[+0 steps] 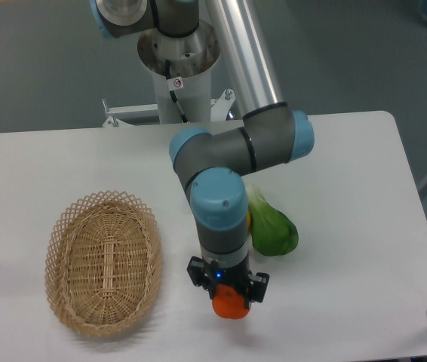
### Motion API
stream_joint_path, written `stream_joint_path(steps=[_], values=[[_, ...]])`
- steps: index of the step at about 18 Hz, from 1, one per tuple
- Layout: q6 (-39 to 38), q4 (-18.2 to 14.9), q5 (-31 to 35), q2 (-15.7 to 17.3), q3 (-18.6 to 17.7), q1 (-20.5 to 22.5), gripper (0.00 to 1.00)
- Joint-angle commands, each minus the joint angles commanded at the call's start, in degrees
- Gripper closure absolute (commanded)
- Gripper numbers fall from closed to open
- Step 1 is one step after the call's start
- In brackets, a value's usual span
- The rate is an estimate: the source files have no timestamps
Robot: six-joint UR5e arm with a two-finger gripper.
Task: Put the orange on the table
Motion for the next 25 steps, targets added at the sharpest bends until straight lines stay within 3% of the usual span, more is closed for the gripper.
stream_joint_path(steps=[17, 20, 21, 25], values=[[-0.35, -0.44, -0.53, -1.06, -2.02, -0.62, 0.38], [0.00, -0.26, -0.18, -0.97, -1.93, -0.62, 0.17], [0.09, -0.18, 0.00, -0.97, -1.76, -0.62, 0.01], [-0.09, -0.09, 0.35, -0.36, -1.41, -0.62, 0.00]])
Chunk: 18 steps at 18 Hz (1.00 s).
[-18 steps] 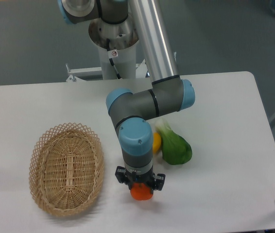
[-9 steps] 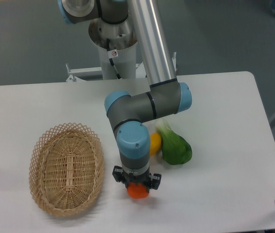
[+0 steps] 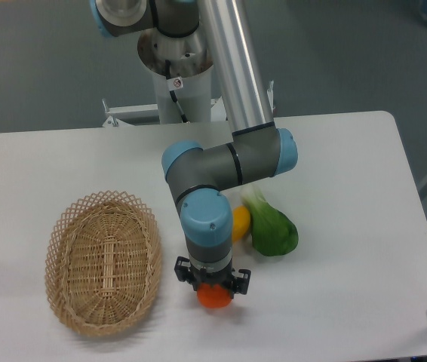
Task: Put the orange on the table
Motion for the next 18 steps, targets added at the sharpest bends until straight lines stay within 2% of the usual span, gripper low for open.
stream_joint_path(steps=[5, 8, 10, 12, 15, 16, 18], values=[[0.00, 0.09, -0.09, 0.70, 0.53, 0.00, 0.00], [0.17, 0.44, -0.26, 1.32, 5.09, 0.00, 0.00], [0.26, 0.35, 0.09, 1.49, 5.71, 0.00, 0.00], [0.61, 0.26, 0.00, 3.59, 6.24, 0.17, 0.00], [5.78, -1.49, 0.00, 7.02, 7.30, 1.84, 0.00], [9.37, -3.06, -0.17, 8.43, 7.64, 2.80, 0.00], [11.59, -7.36, -0.18, 10.54, 8.00, 4.65, 0.00]])
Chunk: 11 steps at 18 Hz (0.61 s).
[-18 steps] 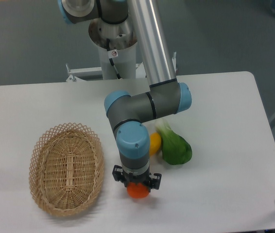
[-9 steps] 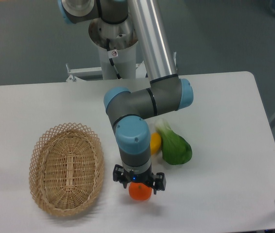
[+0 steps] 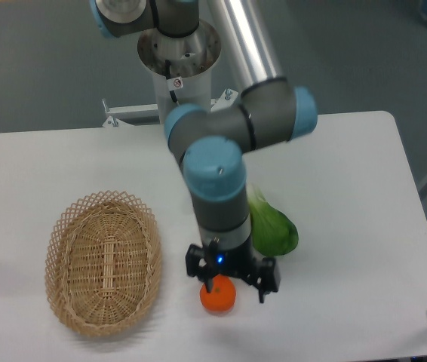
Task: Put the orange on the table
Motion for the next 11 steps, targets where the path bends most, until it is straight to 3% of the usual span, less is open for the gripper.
stream_joint_path(steps=[4, 8, 11], values=[[15.10, -6.59, -0.09, 4.74, -0.61, 2.98, 0.00], [21.44, -6.96, 0.09, 5.46, -0.97, 4.66, 0.00], [21.63, -6.79, -0.35, 6.16, -0.88, 5.02, 0.00]])
